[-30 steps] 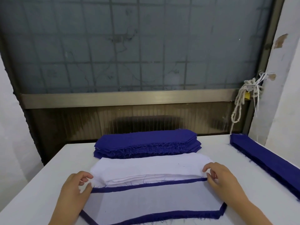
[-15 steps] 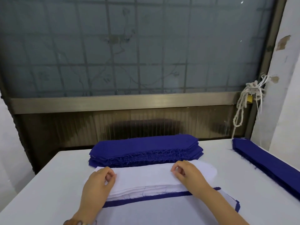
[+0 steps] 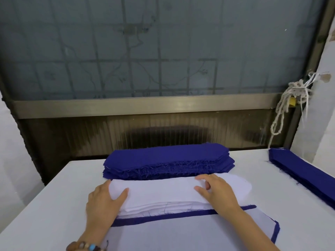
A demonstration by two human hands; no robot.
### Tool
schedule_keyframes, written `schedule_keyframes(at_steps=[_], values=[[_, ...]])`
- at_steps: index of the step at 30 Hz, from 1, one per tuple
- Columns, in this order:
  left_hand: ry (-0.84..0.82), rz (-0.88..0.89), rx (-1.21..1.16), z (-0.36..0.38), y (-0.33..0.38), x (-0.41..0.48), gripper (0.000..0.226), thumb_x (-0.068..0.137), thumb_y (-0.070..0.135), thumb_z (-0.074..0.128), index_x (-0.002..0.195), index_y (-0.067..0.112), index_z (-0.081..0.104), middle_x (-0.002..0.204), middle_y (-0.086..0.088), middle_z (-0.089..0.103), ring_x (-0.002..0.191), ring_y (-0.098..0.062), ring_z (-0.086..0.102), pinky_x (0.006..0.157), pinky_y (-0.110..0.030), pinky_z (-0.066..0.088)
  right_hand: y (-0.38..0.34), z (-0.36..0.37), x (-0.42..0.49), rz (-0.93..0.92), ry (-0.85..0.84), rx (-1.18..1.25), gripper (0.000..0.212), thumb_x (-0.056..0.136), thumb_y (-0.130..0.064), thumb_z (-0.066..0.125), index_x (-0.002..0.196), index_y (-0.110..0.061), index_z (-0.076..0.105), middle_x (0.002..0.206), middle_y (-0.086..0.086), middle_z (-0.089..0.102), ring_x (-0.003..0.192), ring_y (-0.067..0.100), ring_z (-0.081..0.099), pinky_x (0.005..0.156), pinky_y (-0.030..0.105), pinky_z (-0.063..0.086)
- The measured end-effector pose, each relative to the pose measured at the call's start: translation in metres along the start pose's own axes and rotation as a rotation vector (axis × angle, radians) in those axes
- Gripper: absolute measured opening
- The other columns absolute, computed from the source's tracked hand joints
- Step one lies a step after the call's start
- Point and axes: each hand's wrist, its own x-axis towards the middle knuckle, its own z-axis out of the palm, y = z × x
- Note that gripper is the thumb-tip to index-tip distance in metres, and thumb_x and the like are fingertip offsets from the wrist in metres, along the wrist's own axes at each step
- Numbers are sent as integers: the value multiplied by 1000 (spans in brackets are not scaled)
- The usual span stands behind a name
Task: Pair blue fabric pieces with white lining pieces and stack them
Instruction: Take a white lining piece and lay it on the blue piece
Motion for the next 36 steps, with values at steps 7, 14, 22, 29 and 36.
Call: schedule_keyframes(at_steps=[7, 14, 22, 29, 36], values=[[200, 36, -130, -10, -2, -2, 39, 85, 39, 68, 114, 14, 60, 114, -11, 63, 101, -28, 56, 88, -40, 47, -2, 0, -3, -15, 30, -35, 29, 94, -43, 54, 123, -38, 57, 84, -15, 47, 78, 4, 47, 75, 10, 37], [350, 63, -472, -15, -3, -10, 9, 88, 27, 68, 88, 24, 60, 85, 2, 62, 77, -16, 56, 71, -29, 41, -2, 0, -5, -18, 40, -32, 27, 95, -41, 54, 121, -37, 58, 85, -14, 49, 80, 5, 49, 77, 12, 39], [374, 125, -349, -16, -6, -9, 16, 84, 21, 72, 92, 7, 74, 90, -13, 71, 83, -28, 62, 80, -39, 48, -3, 0, -4, -15, 37, -46, 27, 95, -40, 54, 122, -37, 57, 80, -17, 44, 77, 5, 46, 74, 9, 35], [439, 324, -318, -26, -4, -6, 26, 82, 13, 75, 107, 9, 73, 110, -7, 71, 103, -26, 63, 95, -39, 47, -5, -1, -5, -5, 27, -49, 32, 96, -40, 53, 127, -37, 54, 79, -19, 42, 79, 5, 46, 75, 10, 35], [304, 103, -834, -27, 1, -2, 15, 91, 19, 63, 104, 24, 69, 97, 5, 68, 83, -4, 60, 75, -9, 45, -5, -2, -3, 50, 0, 36, 56, 93, -36, 60, 143, -37, 35, 77, -13, 50, 76, 7, 51, 71, 12, 41]])
